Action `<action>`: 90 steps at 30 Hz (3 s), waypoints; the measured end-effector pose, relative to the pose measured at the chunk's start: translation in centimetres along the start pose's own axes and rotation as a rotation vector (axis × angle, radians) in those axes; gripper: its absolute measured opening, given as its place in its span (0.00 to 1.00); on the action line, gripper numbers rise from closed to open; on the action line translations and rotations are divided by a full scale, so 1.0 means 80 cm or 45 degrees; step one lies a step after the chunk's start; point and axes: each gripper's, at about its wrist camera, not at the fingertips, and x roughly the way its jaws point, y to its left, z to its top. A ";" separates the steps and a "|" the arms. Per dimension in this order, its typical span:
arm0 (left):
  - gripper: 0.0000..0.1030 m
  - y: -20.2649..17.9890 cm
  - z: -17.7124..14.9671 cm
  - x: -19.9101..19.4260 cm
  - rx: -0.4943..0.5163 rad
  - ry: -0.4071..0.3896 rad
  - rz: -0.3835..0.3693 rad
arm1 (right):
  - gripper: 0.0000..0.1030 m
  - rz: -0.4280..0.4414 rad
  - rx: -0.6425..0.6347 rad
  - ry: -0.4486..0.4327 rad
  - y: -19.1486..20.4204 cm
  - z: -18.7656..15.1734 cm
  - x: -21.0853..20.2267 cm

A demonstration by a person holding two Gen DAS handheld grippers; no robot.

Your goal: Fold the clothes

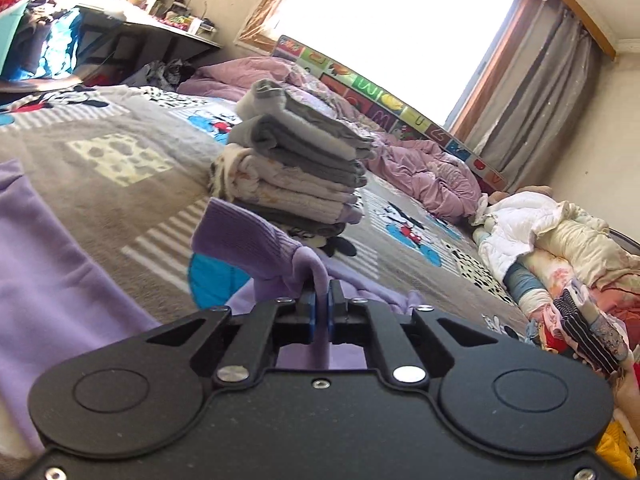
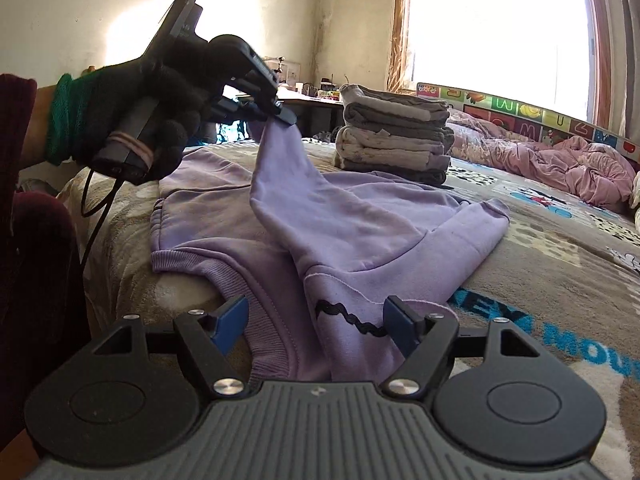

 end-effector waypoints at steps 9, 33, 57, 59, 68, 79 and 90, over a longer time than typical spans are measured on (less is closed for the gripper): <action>0.02 -0.114 0.010 0.076 0.092 0.079 -0.074 | 0.75 0.053 -0.012 0.060 0.004 0.000 0.005; 0.02 -0.218 -0.076 0.247 0.439 0.351 0.057 | 0.77 0.168 0.169 0.047 -0.019 0.001 0.001; 0.34 -0.189 -0.052 0.177 0.920 0.356 -0.012 | 0.71 -0.046 0.187 0.006 -0.020 0.015 -0.032; 0.34 -0.182 -0.052 0.184 0.898 0.371 -0.010 | 0.71 -0.092 0.116 -0.058 -0.014 0.021 -0.036; 0.34 -0.136 -0.020 0.276 0.380 0.592 -0.090 | 0.70 -0.089 -0.015 -0.118 -0.010 0.036 0.013; 0.03 -0.128 -0.016 0.294 0.415 0.587 -0.092 | 0.71 -0.024 0.171 -0.008 -0.032 0.020 0.034; 0.18 -0.195 -0.049 0.299 0.790 0.516 -0.094 | 0.72 -0.017 0.192 -0.033 -0.034 0.017 0.034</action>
